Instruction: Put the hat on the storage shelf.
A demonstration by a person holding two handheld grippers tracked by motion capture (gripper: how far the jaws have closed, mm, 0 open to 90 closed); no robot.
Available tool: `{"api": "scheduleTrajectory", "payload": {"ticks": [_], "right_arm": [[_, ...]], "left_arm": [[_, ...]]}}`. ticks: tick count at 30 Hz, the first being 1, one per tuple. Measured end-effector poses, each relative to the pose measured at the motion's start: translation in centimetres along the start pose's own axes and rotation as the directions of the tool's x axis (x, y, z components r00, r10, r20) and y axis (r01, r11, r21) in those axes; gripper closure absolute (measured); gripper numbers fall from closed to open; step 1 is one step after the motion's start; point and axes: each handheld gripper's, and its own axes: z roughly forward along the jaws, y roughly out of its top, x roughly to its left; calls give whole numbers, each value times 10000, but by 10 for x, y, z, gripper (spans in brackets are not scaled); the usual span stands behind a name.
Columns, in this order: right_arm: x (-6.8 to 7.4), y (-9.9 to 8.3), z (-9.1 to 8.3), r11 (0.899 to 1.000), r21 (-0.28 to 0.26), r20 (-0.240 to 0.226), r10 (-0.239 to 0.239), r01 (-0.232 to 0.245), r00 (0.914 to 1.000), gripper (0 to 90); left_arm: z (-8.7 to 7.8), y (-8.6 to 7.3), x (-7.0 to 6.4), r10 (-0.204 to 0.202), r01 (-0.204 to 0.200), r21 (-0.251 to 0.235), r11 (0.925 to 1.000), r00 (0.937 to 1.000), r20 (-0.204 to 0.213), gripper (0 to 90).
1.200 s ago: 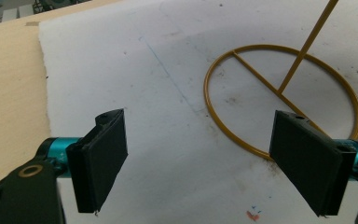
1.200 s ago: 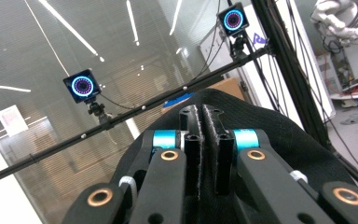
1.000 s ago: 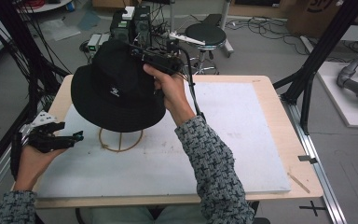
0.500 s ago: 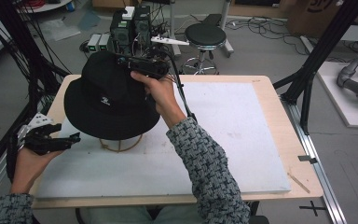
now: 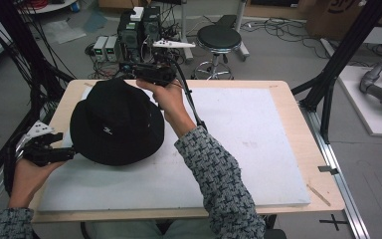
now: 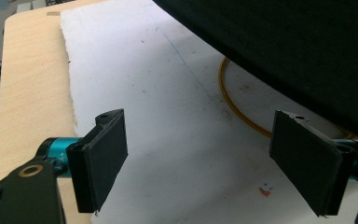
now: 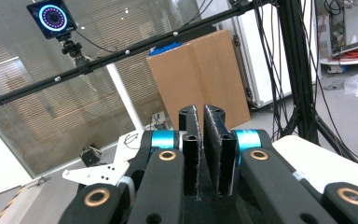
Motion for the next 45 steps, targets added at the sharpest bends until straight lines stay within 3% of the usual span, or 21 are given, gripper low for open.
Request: {"api": "scheduleTrajectory", "payload": {"ticks": [8, 17, 21, 26, 33, 37, 41, 42, 45], "right_arm": [[0, 1, -5, 9999, 69, 214, -98, 97, 9997, 829], [-6, 2, -26, 9999, 28, 696, -142, 141, 9975, 785], [-7, 3, -39, 9995, 83, 1059, -296, 289, 9939, 751], [-8, 1, -63, 9974, 157, 1723, -716, 700, 9824, 720], [-7, -7, -102, 9925, 434, 2727, -1220, 1144, 9543, 672], [-6, -16, -127, 9875, 608, 3447, -1574, 1453, 9254, 631], [-7, -27, -152, 9875, 709, 4033, -1574, 1407, 9014, 607], [-7, -31, -160, 9859, 815, 4238, -1668, 1459, 8903, 593], [-6, -42, -177, 9839, 1022, 4642, -1777, 1468, 8677, 566]], "left_arm": [[0, 0, 0, 8, -8, -2, 10000, 10000, 15, 193], [2, 0, 0, 6, -6, 22, 10000, 10000, 38, 194], [2, 0, 0, 7, -8, 31, 10000, 10000, 53, 193], [3, 1, 0, 28, -28, 55, 10000, 10000, 48, 193], [4, -1, 0, -18, 18, 93, 10000, 10000, 42, 193], [5, -2, 0, -39, 38, 134, 9999, 10000, 19, 194], [8, -1, -1, 30, -31, 158, 9999, 10000, 91, 193], [8, -1, -2, 8, -9, 154, 9999, 10000, 82, 194], [10, 0, -1, -22, 21, 150, 9999, 10000, 95, 194]]}}
